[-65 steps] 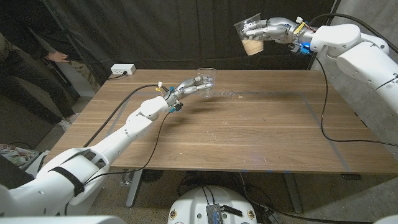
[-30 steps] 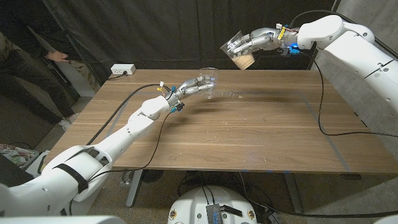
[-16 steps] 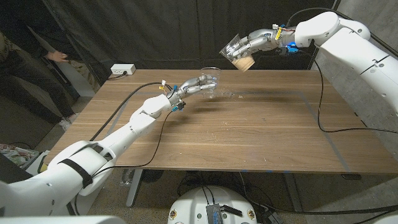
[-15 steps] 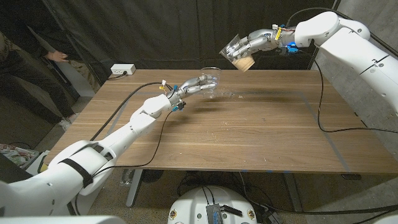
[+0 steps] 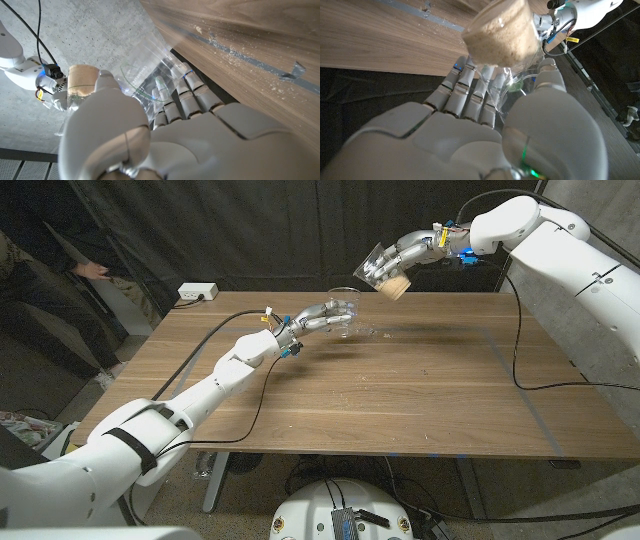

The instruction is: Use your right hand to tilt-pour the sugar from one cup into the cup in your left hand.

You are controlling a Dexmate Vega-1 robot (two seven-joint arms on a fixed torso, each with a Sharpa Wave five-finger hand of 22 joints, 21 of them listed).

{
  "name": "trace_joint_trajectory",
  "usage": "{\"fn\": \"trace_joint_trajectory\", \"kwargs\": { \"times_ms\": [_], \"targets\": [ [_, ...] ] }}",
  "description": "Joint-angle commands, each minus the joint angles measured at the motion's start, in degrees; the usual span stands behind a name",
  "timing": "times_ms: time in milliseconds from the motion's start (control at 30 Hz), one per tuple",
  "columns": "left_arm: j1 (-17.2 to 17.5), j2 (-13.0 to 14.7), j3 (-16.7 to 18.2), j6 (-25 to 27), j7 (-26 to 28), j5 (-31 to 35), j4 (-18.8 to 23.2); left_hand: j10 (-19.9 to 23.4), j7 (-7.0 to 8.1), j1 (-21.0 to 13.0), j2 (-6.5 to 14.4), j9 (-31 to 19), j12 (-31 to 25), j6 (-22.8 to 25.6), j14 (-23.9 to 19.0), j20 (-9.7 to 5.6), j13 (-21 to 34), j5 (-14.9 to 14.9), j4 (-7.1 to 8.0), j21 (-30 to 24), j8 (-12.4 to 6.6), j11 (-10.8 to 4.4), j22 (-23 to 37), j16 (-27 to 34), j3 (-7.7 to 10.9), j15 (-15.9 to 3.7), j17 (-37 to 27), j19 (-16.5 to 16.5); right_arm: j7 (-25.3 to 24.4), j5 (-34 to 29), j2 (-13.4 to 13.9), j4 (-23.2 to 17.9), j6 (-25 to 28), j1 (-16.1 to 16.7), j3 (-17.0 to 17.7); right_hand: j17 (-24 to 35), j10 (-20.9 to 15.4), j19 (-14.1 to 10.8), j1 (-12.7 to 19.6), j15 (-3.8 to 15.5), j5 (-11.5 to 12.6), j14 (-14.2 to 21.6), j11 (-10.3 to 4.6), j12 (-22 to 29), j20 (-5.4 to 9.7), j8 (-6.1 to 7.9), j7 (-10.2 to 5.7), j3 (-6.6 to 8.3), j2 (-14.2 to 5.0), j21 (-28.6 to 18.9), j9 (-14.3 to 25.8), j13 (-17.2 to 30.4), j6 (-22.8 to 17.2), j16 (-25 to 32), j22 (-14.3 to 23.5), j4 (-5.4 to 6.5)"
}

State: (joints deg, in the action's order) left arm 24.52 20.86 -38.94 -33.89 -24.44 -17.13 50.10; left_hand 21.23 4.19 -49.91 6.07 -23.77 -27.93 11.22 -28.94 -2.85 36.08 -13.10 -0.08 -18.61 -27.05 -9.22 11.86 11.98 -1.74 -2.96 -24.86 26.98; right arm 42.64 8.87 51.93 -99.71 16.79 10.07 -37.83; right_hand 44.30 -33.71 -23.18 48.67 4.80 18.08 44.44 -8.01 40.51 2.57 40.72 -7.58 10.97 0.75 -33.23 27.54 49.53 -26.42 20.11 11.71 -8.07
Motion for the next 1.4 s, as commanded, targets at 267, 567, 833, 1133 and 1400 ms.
{"fn": "trace_joint_trajectory", "kwargs": {
  "times_ms": [267, 567, 833, 1133, 1400],
  "targets": [
    [-0.4, -1.1, -0.4, -0.8, -0.2, 0.1, -1.4, -0.8, 0.09, -0.4, 0.3, -0.3, 0.5, -1.0, 0.5, -0.49, 0.2, 0.2, -0.27, -0.2, 0.57, -0.23, 0.1, 0.1, -0.02, -6.77, -0.3, -0.5, 5.7, -7.1, -1.2, 0.5, -0.9, -3.5, -3.3, 0.0, -0.5, 0.4, -0.2, 8.45, 1.6, 0.5, -0.23, -0.4, 2.69, -0.19, -4.72, 0.48, 0.71, 0.5, 0.1, 0.1, -5.7, -0.5, -0.1, 0.03],
    [-0.3, -1.4, -0.4, -1.2, -0.6, -0.2, -2.0, -0.8, 0.22, -0.6, 0.3, -0.3, 0.6, -0.7, 0.5, -0.48, 0.2, 0.4, -0.33, -0.3, 0.54, -0.29, 0.1, 0.2, -0.04, -6.74, -0.3, -0.5, 7.5, -8.7, -1.6, 0.6, -1.2, -4.4, -3.8, 0.0, -0.7, 0.7, -0.1, 8.5, 2.7, 0.8, -0.53, -0.5, 2.48, -0.53, -4.72, 0.84, 0.65, 0.8, 0.0, 0.2, -5.9, -0.6, -0.1, 0.12],
    [-0.2, -1.4, -0.5, -1.2, -0.9, -0.4, -1.6, -0.9, 0.28, -0.7, 0.4, -0.4, 0.8, -1.0, 0.7, -0.58, 0.2, 0.5, -0.39, -0.3, 0.76, -0.43, 0.1, 0.2, -0.06, -6.81, -0.2, -0.4, 8.9, -10.6, -2.0, 0.6, -1.5, -5.3, -4.5, 0.0, -0.8, 0.8, -0.1, 8.49, 3.4, 1.0, -0.5, -0.7, 2.44, -0.68, -4.71, 1.03, 0.73, 1.0, -0.1, 0.2, -6.3, -0.7, -0.1, 0.11],
    [-0.2, -1.3, -0.6, -1.1, -1.3, -0.4, -1.4, -0.9, 0.19, -0.9, 0.4, -0.4, 1.0, -0.6, 0.6, -0.57, 0.3, 0.7, -0.46, -0.4, 0.71, -0.4, 0.1, 0.3, -0.1, -6.74, -0.2, -0.5, 11.2, -13.2, -2.7, 1.0, -1.7, -7.1, -5.8, 0.1, -0.5, 0.9, 0.0, 8.54, 4.2, 1.1, -0.35, -1.1, 2.35, -0.91, -4.7, 1.47, 0.51, 1.1, 0.0, 0.3, -6.5, -1.0, 0.0, 0.2],
    [-0.4, -1.4, -0.7, -1.2, -1.9, -0.5, -1.7, 0.7, -0.3, -1.0, 0.1, -0.5, 0.5, 2.1, -0.6, -0.62, 0.3, 0.8, -0.6, -0.6, -0.28, -0.51, 0.1, 0.8, -0.35, -6.38, -0.1, -0.1, 13.8, -15.0, -3.7, 1.7, -2.1, -8.8, -7.1, 0.5, 0.5, 0.9, 0.6, 8.69, 4.3, 1.1, -0.27, -1.7, 2.22, -1.96, -4.37, 2.44, -1.16, 1.2, 0.3, 0.7, -4.6, -1.0, 0.1, 0.45]
  ]
}}
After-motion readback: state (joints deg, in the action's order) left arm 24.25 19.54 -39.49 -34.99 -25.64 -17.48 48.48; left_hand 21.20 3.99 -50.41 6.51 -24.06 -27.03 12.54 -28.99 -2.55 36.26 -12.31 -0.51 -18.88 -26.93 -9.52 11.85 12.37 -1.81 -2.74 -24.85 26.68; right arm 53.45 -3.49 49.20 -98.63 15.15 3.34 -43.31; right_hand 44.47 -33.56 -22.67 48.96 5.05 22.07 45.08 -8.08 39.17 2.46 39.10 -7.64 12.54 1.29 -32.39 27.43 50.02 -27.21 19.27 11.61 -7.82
